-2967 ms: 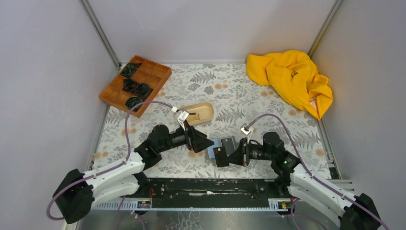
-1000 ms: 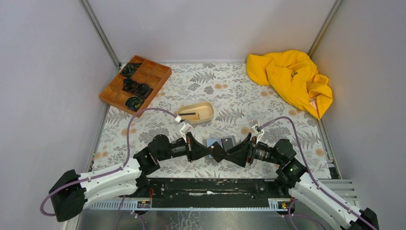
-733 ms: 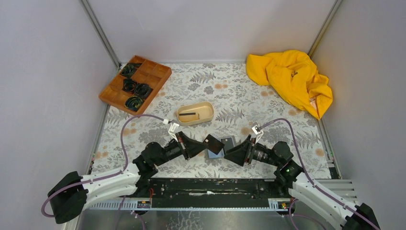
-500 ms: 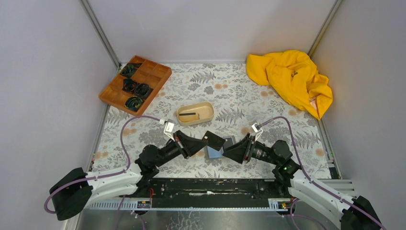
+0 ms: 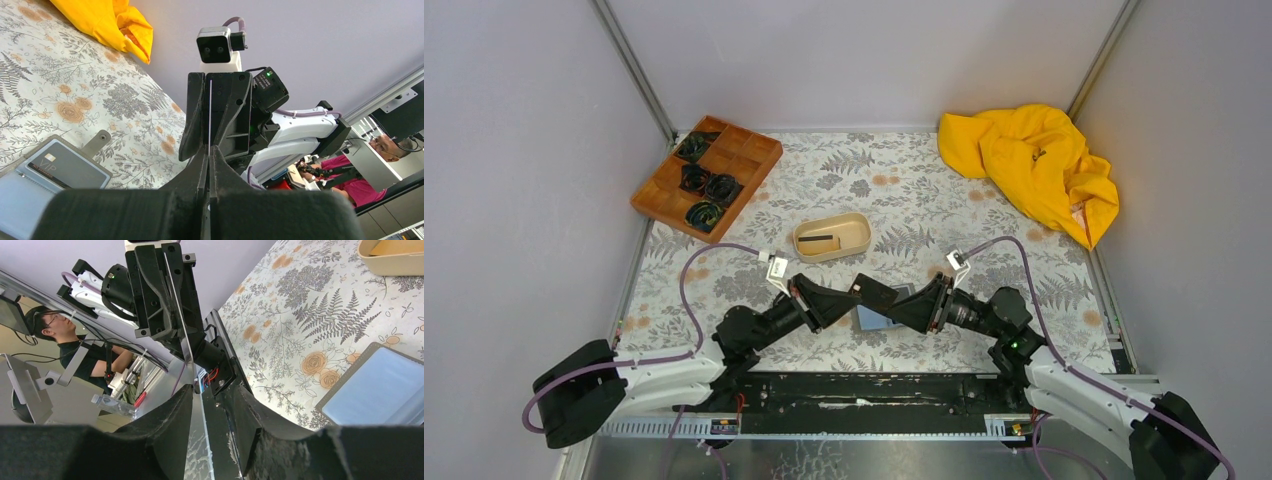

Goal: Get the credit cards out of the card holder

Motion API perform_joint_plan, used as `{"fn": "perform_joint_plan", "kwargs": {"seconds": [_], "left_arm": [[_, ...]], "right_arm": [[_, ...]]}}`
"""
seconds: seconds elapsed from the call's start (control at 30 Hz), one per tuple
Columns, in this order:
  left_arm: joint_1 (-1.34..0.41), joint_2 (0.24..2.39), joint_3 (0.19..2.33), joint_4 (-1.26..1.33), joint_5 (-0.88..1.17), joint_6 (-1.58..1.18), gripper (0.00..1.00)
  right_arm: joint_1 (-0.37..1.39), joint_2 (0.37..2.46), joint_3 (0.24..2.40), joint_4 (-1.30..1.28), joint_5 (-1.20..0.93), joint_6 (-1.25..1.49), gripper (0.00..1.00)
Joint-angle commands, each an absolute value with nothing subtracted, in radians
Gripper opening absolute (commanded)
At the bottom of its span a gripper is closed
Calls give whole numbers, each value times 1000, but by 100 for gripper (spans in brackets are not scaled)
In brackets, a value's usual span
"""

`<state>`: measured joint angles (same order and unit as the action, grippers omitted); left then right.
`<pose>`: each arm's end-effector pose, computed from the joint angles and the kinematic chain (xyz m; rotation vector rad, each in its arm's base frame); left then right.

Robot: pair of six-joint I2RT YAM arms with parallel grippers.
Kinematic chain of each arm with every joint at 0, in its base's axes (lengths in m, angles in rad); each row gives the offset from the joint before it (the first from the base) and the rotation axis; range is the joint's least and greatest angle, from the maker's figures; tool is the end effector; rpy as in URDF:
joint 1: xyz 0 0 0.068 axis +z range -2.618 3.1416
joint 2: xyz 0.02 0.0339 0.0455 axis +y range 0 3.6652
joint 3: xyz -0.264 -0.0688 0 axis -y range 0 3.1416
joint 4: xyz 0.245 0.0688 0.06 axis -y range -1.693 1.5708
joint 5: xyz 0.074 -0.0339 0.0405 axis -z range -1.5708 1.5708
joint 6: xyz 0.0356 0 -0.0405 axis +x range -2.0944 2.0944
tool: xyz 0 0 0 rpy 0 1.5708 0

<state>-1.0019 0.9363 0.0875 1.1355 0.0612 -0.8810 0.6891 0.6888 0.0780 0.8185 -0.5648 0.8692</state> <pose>0.0927 -0.1490 0.2129 0.1495 1.4694 -1.6221 0.1061 0.1121 0.2114 -0.4062 1.5683 1.6362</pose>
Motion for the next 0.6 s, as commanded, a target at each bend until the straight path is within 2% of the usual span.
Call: {"fn": "perform_joint_plan", "kwargs": {"seconds": [0.0, 0.13, 0.2, 0.27, 0.33, 0.57], "left_arm": [[-1013, 911, 82, 1183, 23, -859, 0], [-1015, 893, 84, 1159, 10, -852, 0], [-1016, 884, 84, 1145, 6, -849, 0], [-1016, 879, 88, 1132, 8, -845, 0], [-1016, 881, 89, 1130, 5, -845, 0], [-1017, 894, 92, 1120, 0, -843, 0]], "right_arm": [[695, 710, 141, 897, -552, 847, 42], [695, 740, 154, 926, -561, 854, 38], [695, 749, 158, 931, -564, 857, 28], [695, 753, 158, 940, -564, 862, 25], [694, 755, 161, 950, -569, 868, 25], [695, 759, 173, 953, -580, 869, 36]]}}
